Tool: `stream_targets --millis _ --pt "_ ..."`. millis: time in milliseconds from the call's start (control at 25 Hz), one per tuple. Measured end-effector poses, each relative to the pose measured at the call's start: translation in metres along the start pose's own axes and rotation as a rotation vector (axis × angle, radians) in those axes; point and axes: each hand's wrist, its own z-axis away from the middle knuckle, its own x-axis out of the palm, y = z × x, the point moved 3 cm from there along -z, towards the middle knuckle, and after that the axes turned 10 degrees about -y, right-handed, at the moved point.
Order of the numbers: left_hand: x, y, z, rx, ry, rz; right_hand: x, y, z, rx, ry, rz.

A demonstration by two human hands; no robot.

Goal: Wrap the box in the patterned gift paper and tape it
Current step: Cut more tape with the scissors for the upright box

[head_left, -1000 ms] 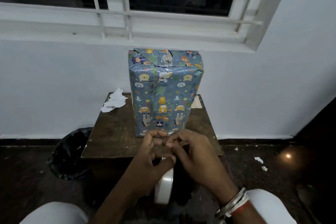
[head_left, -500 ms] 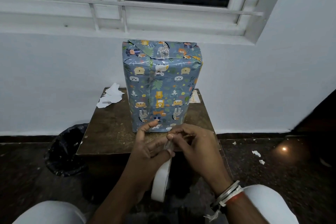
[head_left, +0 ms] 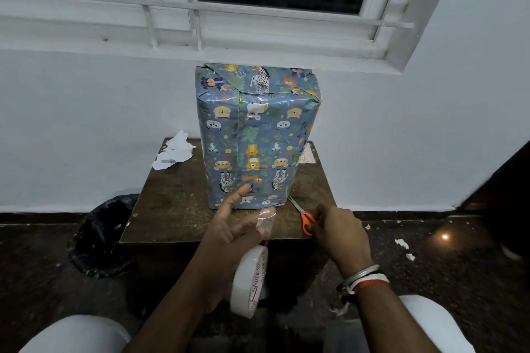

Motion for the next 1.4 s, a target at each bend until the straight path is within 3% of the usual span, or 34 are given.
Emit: stream_targets --millis 280,400,480,560,760,920,1400 --pt "-0.01 0.005 0.0 0.014 -0.042 -0.044 -0.003 -0.006 -0.001 0.01 -0.065 0.146" --pt "-0.015 0.006 -0.001 0.011 -0.08 -0.044 -0.017 0.001 0.01 -0.086 -0.144 -0.129" --pt "-0.017 0.007 -0.001 0.007 -0.098 -0.082 -0.025 -0.003 0.023 -0.215 -0.38 -0.453" --pt "-0.018 0.007 -0.001 0.003 -0.104 -0.128 -0.034 -0.016 0.039 -0.353 -0.635 -0.61" --pt "-0.019 0.006 -0.002 -0.034 -0.12 -0.126 -0.042 -0.029 0.052 -0.57 -0.932 -0.605" --pt "-0.019 0.004 -0.002 -0.065 -0.146 -0.165 -0.038 -0.032 0.052 -0.616 -0.986 -0.507" --pt "-0.015 0.0 -0.003 -0.152 -0.199 -0.206 -0.035 -0.027 0.049 -0.597 -1.007 -0.526"
